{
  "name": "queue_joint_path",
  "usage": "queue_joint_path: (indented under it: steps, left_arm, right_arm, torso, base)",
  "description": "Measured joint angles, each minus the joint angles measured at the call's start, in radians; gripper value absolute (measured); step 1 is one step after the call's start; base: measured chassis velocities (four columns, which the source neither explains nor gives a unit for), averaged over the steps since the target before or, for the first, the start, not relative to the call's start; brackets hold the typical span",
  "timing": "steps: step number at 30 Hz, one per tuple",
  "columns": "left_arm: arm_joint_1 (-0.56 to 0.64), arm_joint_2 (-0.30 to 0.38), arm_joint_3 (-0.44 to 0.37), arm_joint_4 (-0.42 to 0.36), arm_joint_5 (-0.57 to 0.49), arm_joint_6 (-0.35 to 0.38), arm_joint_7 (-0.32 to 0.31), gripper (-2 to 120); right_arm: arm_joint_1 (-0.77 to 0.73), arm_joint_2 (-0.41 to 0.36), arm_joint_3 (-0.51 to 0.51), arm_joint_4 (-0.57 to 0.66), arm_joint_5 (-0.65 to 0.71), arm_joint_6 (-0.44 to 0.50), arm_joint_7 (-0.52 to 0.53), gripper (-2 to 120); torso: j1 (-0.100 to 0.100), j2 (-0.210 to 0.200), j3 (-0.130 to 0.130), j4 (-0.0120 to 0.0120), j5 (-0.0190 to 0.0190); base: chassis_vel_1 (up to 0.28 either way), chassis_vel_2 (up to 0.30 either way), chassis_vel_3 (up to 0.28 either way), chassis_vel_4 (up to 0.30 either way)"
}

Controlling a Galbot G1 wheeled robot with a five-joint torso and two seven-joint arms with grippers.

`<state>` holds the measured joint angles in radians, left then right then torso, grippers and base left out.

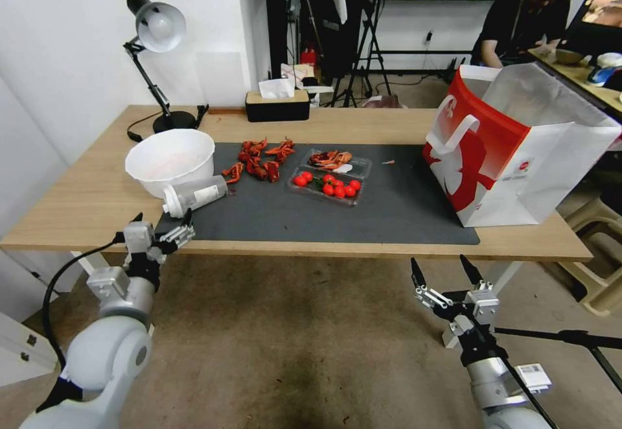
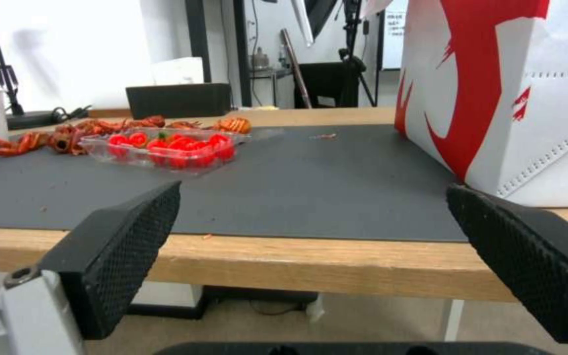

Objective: Pick up the trash from the table and place it into the takeout bag.

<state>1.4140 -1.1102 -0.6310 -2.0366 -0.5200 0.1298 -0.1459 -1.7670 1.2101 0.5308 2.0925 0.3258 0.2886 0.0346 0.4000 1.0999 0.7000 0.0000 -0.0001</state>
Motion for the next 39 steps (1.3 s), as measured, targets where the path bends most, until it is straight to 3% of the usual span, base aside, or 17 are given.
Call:
queue_joint_path:
  steps: [10,19,35,39]
  left_arm:
    - [-0.106,0.07,0.036,0.102,-0.038,0.02,0.021,100]
    - [-0.164,0.07,0.089,0.171,-0.07,0.028,0.033,100]
    - [-0.177,0.075,0.094,0.191,-0.071,0.026,0.022,100]
    - [-0.176,0.074,0.093,0.191,-0.071,0.027,0.022,94]
  right_arm:
    - [-0.002,0.0,-0.001,0.0,-0.005,-0.003,0.001,100]
    - [-0.004,0.001,0.003,-0.001,-0.006,-0.003,0.001,100]
    - [-0.008,0.006,0.003,-0.001,-0.012,-0.003,0.002,100]
    - [-0.012,0.007,0.004,0.001,-0.013,-0.002,0.002,100]
  torso:
    - [0.0,0.0,0.0,0.0,0.0001]
    - [0.0,0.0,0.0,0.0,0.0]
    - [0.0,0.0,0.0,0.0,0.0001]
    - [0.0,0.0,0.0,0.0,0.0001]
  base:
    - [0.0,0.0,0.0,0.0]
    - [0.0,0.0,0.0,0.0]
    - [0.0,0.0,0.0,0.0]
    - [0.0,0.0,0.0,0.0]
